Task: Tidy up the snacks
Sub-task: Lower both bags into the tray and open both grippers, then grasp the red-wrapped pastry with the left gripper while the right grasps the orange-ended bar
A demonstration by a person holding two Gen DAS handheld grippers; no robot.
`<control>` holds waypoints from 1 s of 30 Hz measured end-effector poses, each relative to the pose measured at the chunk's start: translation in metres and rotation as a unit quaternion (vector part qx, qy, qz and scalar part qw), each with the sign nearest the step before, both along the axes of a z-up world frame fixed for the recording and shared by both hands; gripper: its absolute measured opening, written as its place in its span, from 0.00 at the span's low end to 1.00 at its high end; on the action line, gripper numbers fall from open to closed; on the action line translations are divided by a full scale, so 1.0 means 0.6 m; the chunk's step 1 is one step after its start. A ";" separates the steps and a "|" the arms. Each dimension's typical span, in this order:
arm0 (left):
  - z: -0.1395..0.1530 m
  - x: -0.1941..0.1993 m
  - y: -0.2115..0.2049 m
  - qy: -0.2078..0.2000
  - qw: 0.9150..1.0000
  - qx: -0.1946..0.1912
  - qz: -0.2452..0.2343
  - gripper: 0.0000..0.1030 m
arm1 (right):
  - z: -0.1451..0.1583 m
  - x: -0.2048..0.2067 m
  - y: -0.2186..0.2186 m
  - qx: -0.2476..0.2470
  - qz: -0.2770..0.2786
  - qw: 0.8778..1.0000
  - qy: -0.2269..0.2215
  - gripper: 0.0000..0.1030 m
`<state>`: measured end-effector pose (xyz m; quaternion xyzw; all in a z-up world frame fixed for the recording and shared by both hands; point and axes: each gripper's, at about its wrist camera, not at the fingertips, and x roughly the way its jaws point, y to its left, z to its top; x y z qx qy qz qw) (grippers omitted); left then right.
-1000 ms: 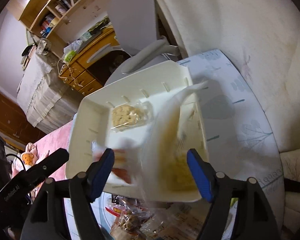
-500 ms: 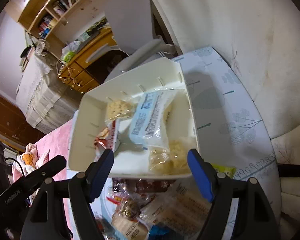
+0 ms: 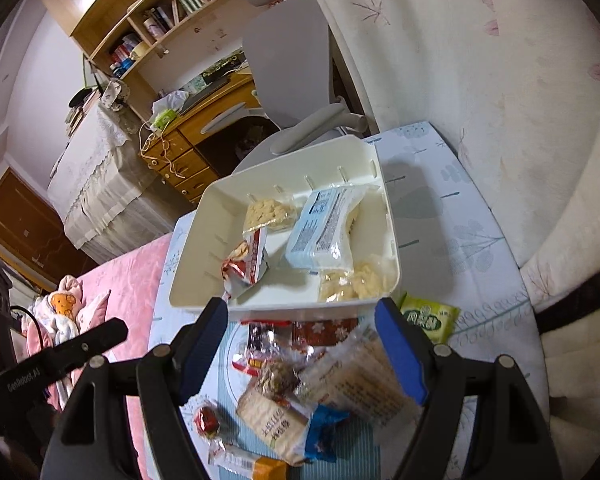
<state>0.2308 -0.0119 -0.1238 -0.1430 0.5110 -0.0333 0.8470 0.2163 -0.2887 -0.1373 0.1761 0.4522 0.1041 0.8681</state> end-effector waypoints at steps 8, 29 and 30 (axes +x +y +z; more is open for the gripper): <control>-0.041 -0.044 0.042 0.042 0.999 0.004 0.008 0.74 | -0.036 -0.053 0.014 -0.011 -0.003 1.000 0.008 0.74; -0.206 -0.066 0.128 0.212 0.976 -0.050 -0.024 0.74 | -0.068 -0.211 0.135 -0.080 -0.026 0.996 -0.010 0.74; -0.211 -0.065 0.128 0.216 0.975 -0.049 -0.028 0.74 | -0.071 -0.215 0.140 -0.080 -0.025 0.996 -0.009 0.74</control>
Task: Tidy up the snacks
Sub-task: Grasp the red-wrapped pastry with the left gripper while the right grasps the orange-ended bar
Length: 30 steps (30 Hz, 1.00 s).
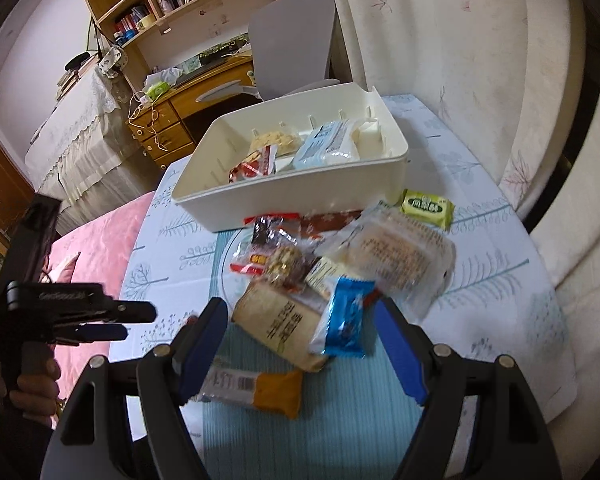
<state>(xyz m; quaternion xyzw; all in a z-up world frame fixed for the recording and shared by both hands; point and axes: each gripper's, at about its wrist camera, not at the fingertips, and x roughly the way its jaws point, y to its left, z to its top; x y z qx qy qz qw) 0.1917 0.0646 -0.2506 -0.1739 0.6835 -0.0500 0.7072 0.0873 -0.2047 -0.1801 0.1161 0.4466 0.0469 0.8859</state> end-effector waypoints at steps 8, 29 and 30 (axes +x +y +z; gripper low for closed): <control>-0.051 0.014 -0.006 0.042 0.999 0.005 -0.004 0.74 | -0.038 -0.034 0.038 0.003 0.011 1.000 0.007 0.74; -0.131 0.046 -0.047 0.113 0.992 0.062 0.005 0.74 | -0.150 -0.038 0.120 -0.127 0.220 0.967 0.003 0.73; -0.133 0.048 -0.049 0.113 0.992 0.063 0.005 0.73 | -0.154 -0.037 0.123 -0.131 0.231 0.964 0.005 0.72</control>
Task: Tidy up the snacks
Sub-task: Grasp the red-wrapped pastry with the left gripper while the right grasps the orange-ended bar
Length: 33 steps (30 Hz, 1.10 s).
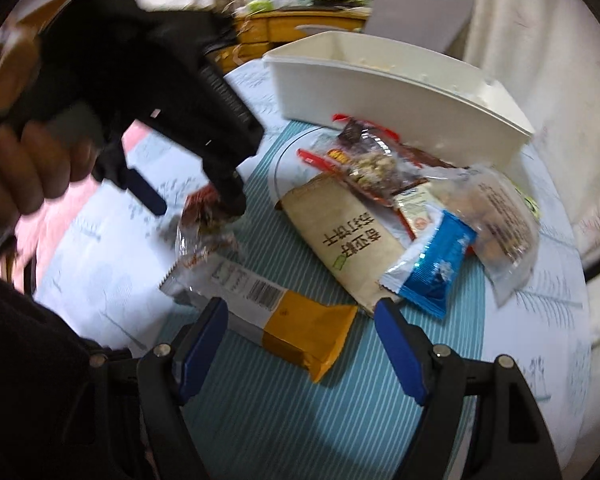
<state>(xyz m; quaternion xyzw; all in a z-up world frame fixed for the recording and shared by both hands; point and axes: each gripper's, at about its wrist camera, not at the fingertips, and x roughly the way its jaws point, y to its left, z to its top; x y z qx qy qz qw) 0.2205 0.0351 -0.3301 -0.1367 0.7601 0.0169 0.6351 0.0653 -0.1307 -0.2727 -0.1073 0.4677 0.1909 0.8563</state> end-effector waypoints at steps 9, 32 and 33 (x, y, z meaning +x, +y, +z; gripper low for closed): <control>-0.012 0.018 -0.031 0.013 1.000 0.006 0.009 0.60 | -0.021 0.012 0.023 -0.015 0.086 0.996 0.017 0.63; 0.030 0.019 -0.076 0.019 0.998 -0.028 0.047 0.52 | -0.025 0.051 -0.008 0.011 0.090 0.985 0.149 0.32; 0.037 0.018 -0.074 0.017 0.998 -0.026 0.052 0.52 | -0.023 0.054 -0.015 0.016 0.083 0.984 0.155 0.32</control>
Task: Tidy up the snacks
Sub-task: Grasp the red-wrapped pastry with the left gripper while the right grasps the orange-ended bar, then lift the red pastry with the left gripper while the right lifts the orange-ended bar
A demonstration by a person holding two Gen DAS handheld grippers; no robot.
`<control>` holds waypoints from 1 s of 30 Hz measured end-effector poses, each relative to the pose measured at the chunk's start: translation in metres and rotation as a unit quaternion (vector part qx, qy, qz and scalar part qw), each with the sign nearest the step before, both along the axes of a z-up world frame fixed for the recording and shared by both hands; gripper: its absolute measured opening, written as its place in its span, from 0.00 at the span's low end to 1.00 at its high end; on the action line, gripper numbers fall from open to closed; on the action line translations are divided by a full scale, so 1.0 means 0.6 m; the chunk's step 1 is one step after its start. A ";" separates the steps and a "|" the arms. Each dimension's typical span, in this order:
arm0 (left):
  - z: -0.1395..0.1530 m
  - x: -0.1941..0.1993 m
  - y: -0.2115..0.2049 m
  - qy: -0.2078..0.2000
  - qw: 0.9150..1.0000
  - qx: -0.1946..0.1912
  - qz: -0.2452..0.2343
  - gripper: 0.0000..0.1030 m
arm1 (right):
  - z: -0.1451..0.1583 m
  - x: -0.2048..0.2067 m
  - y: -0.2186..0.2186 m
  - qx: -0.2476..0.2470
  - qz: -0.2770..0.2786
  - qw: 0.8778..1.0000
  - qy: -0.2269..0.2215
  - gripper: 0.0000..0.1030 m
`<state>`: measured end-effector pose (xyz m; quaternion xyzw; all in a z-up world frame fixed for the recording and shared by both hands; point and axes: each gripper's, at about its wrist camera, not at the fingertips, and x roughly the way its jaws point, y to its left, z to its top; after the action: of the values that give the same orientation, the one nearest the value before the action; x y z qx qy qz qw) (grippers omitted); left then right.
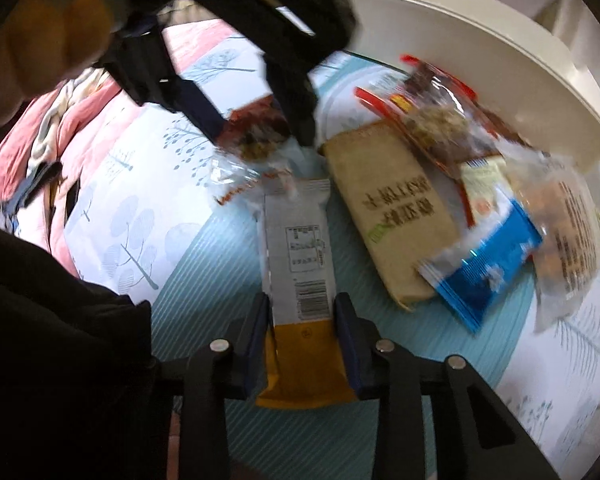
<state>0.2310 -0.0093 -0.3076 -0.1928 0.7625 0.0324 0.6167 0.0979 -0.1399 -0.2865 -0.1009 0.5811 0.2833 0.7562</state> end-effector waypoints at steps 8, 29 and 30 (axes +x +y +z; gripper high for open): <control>0.081 -0.022 0.037 -0.022 1.000 0.017 0.012 0.53 | 0.035 0.009 -0.063 0.069 -0.057 0.995 0.041 0.31; 0.203 -0.033 0.068 -0.067 0.997 0.026 0.008 0.53 | 0.144 0.059 -0.167 0.112 -0.087 0.990 0.005 0.00; 0.201 -0.036 0.071 -0.067 0.997 0.027 0.009 0.53 | 0.140 0.060 -0.167 0.110 -0.091 0.990 0.010 0.00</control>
<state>0.2095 0.0330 -0.1868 -0.1847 0.7167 0.0457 0.6709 0.1336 -0.2402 -0.2024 0.0396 0.5607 0.2765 0.7795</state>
